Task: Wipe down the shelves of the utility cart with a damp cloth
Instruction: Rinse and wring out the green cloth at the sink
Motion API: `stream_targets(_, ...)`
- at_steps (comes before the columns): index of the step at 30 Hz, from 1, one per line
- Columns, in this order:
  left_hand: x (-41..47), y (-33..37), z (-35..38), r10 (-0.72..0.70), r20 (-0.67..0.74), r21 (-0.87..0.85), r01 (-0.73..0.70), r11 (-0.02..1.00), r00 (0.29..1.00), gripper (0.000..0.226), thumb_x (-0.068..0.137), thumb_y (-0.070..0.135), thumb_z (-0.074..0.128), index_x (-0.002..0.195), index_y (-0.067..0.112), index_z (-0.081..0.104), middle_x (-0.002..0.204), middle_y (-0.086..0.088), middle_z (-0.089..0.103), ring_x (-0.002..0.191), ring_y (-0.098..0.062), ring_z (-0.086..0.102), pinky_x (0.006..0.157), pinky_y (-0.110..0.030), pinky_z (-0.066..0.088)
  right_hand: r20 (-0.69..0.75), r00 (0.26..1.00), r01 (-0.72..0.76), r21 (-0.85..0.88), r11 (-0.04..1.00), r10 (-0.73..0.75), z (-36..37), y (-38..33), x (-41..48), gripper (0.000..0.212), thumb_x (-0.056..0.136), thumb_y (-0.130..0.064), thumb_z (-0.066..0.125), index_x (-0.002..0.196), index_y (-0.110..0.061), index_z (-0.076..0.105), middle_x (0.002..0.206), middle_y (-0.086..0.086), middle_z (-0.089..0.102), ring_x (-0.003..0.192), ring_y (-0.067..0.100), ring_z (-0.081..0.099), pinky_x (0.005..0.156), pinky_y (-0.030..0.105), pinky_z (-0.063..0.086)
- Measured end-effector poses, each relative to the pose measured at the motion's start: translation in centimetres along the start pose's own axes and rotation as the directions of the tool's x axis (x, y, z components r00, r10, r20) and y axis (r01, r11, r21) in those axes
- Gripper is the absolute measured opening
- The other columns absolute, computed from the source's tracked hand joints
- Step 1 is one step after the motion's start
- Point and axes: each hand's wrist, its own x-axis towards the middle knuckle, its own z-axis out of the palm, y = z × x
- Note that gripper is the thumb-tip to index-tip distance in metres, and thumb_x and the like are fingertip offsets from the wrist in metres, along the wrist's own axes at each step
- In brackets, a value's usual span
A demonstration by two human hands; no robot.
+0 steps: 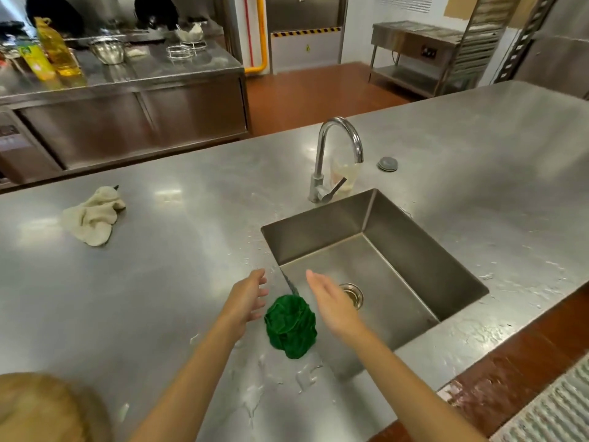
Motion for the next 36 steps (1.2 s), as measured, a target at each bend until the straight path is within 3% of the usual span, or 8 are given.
stream_targets(5,2.0,-1.8,1.1,-0.071,0.027,0.065,0.069,0.995,0.997,0.039,0.101,0.047,0.041,0.122,0.019,0.058,0.120,-0.006,0.058,0.111,-0.026,0.055,0.091,-0.038,0.046,0.033,0.996,-0.084,-0.055,0.995,0.086,2.1,3.3,2.2,0.058,0.099,-0.060,0.033,0.136,-0.022,0.054,0.133,-0.001,0.057,0.125,0.016,0.051,0.104,0.033,0.039)
stream_targets(8,3.2,-2.6,1.8,-0.085,0.046,0.095,0.080,0.992,0.995,0.030,0.102,0.044,0.039,0.108,0.020,0.056,0.102,-0.002,0.057,0.100,-0.020,0.054,0.081,-0.034,0.043,0.077,0.992,-0.093,-0.064,0.994,0.098,2.9,5.0,3.4,0.060,0.096,-0.065,0.033,0.127,-0.021,0.060,0.121,-0.002,0.061,0.117,0.017,0.057,0.099,0.031,0.045)
stream_targets(14,4.7,-3.5,2.2,-0.099,0.062,0.134,0.090,0.987,0.993,0.031,0.105,0.033,0.040,0.082,0.020,0.058,0.081,0.004,0.057,0.076,-0.008,0.052,0.067,-0.028,0.042,0.092,0.985,-0.136,-0.081,0.987,0.143,3.6,6.9,5.3,0.045,0.101,-0.044,0.044,0.133,-0.014,0.056,0.125,0.005,0.061,0.116,0.019,0.057,0.094,0.026,0.047)
stream_targets(18,6.1,-4.7,2.1,-0.101,0.092,0.254,0.074,0.964,0.991,0.027,0.097,0.033,0.054,0.115,0.016,0.067,0.104,-0.004,0.067,0.095,-0.020,0.063,0.087,-0.041,0.057,0.127,0.973,-0.160,-0.240,0.958,0.194,4.7,8.7,6.1,0.050,0.096,-0.028,0.059,0.142,-0.017,0.044,0.133,0.006,0.055,0.121,0.024,0.055,0.102,0.034,0.049)
stream_targets(22,6.7,-5.8,2.2,-0.091,0.113,0.328,0.049,0.943,0.989,0.042,0.091,0.023,0.064,0.132,0.018,0.054,0.124,-0.006,0.060,0.106,-0.022,0.059,0.077,-0.031,0.053,0.037,0.987,-0.135,-0.310,0.941,0.153,5.0,9.9,6.6,0.044,0.089,-0.016,0.068,0.128,-0.026,0.052,0.124,0.003,0.057,0.110,0.021,0.060,0.095,0.035,0.055)
stream_targets(26,7.1,-6.3,2.1,-0.089,0.130,0.319,0.043,0.947,0.988,0.051,0.089,0.011,0.065,0.137,0.019,0.050,0.130,-0.008,0.055,0.110,-0.025,0.058,0.078,-0.030,0.049,0.003,0.993,-0.108,-0.332,0.937,0.116,4.0,10.1,6.9,0.029,0.092,-0.010,0.065,0.117,-0.024,0.062,0.115,-0.001,0.063,0.100,0.016,0.062,0.090,0.030,0.057)
stream_targets(30,7.6,-6.2,2.0,-0.072,0.122,0.348,0.025,0.937,0.990,0.048,0.088,0.012,0.065,0.134,0.020,0.054,0.132,-0.009,0.056,0.109,-0.025,0.059,0.081,-0.031,0.049,-0.052,0.997,-0.061,-0.270,0.961,0.049,2.3,8.1,6.5,0.014,0.092,-0.015,0.067,0.103,-0.024,0.070,0.099,-0.006,0.067,0.084,0.004,0.061,0.067,0.009,0.050)
stream_targets(36,5.7,-4.1,3.8,0.081,0.142,0.460,-0.139,0.877,0.986,0.051,0.084,-0.003,0.063,0.131,0.014,0.055,0.112,-0.005,0.061,0.103,-0.024,0.063,0.094,-0.041,0.056,-0.101,0.987,0.106,-0.179,0.978,-0.126,-2.0,1.8,6.2,0.014,0.088,-0.015,0.071,0.090,-0.028,0.072,0.072,-0.016,0.061,0.063,0.006,0.055,0.056,0.013,0.044)
